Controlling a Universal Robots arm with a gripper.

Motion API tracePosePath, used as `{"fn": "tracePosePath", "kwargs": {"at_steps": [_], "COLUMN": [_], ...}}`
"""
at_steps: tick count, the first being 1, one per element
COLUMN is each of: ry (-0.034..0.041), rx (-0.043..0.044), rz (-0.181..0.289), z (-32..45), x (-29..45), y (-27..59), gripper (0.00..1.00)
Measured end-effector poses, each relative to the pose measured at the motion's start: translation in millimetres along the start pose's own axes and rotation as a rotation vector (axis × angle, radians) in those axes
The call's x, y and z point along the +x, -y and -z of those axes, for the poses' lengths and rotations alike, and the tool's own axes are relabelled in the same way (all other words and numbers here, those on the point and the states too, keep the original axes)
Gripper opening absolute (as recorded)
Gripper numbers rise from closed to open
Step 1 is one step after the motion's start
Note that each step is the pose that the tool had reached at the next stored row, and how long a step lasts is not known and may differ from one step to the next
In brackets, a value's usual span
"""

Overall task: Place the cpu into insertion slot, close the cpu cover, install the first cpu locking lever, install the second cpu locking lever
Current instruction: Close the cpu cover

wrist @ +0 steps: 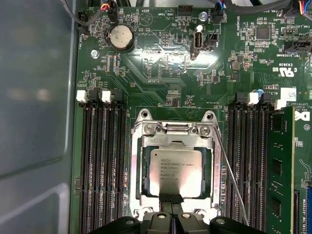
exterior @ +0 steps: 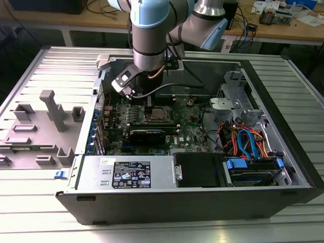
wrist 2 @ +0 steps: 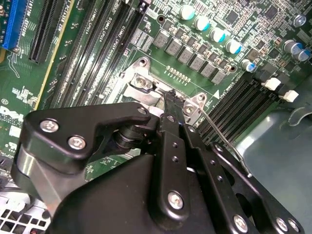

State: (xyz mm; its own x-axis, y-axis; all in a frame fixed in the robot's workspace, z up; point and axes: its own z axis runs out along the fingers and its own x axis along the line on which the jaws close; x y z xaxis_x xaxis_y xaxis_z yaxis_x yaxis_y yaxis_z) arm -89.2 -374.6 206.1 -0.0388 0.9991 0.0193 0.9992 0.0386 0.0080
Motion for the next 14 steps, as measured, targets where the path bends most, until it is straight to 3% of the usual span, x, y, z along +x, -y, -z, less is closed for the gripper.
{"fn": "tracePosePath", "kwargs": {"at_steps": [6,11,14], "ry": [-0.0005,-0.0004,-0.0004], "rx": [-0.0003,0.0026,0.0029], "rz": [0.000,0.000,0.000], "z": [4.1,4.1,4.1], "x": [0.2,-0.6,-0.9], "y": [-0.6,-20.5,-26.9], "gripper": [0.11,0.11,0.11]}}
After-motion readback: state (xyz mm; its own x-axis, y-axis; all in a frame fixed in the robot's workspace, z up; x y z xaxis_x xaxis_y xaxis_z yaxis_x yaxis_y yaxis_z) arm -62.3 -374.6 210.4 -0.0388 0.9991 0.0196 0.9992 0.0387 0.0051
